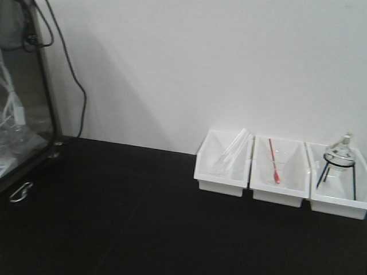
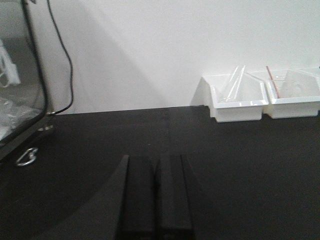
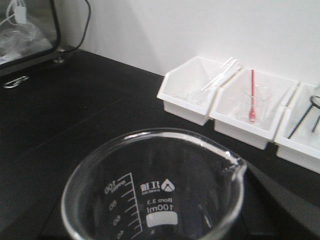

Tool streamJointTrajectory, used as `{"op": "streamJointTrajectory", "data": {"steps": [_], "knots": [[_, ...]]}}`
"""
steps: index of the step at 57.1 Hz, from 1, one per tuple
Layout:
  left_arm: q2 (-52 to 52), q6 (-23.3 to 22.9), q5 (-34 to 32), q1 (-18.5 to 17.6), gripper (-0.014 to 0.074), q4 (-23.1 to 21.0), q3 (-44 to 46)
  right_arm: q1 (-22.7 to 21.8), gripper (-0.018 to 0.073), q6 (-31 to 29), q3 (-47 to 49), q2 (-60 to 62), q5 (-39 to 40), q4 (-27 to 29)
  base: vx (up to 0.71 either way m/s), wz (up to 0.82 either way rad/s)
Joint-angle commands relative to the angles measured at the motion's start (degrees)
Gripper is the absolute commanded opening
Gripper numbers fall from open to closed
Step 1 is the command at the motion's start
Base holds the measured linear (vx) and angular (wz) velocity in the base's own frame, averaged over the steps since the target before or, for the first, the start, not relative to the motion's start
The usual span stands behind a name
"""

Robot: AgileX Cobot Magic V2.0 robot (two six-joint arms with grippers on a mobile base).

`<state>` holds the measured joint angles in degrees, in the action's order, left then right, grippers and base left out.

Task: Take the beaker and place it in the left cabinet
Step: 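Hold the beaker in the right gripper while driving away from the bench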

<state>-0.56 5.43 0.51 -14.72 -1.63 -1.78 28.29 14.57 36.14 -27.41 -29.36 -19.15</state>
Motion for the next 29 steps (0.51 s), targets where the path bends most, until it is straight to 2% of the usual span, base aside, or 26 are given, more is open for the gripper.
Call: {"op": "streamJointTrajectory", "data": {"steps": [1, 29], "knots": [[-1.0, -0.2, -4.8, -0.2, 0.0001, -0.5, -0.9, -0.2, -0.0004, 0.1, 1.7, -0.2, 4.5, -1.4, -0.14, 0.56], [-1.0, -0.2, -4.8, -0.2, 0.0001, -0.5, -0.9, -0.2, -0.0004, 0.1, 1.7, -0.2, 4.5, -1.4, -0.15, 0.58]]}}
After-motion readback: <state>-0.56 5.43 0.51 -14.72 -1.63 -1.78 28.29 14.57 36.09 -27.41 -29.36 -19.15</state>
